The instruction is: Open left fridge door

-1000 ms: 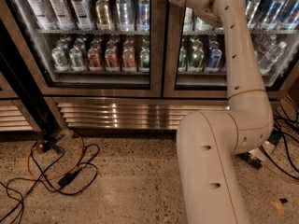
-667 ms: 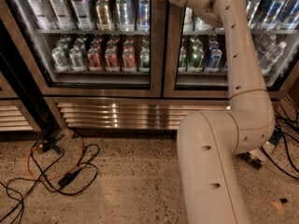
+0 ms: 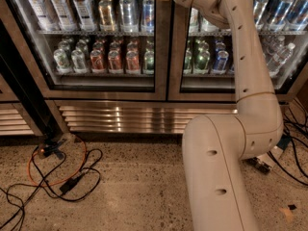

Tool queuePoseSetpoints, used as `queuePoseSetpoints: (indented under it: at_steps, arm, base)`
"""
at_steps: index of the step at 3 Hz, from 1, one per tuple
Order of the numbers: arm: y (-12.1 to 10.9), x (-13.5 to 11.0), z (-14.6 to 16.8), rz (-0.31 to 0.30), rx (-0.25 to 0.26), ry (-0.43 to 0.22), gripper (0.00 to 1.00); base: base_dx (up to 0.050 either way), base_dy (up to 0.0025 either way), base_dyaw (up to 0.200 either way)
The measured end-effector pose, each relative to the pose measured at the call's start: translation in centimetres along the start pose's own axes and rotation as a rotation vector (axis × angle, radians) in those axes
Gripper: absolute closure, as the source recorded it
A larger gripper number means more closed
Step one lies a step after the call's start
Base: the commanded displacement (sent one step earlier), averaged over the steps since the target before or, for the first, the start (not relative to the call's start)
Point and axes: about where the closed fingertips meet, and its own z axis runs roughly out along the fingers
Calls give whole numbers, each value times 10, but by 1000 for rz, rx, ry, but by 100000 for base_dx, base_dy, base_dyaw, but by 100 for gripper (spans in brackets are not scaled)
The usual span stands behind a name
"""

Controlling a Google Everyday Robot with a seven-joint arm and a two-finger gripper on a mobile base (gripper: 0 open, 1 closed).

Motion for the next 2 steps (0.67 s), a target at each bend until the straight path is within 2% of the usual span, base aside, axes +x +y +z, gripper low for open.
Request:
queuePoseSetpoints:
  at_steps: [2]
  arm:
    - [0,-1,0,0,0,0,0]
  base:
    - [0,0,0]
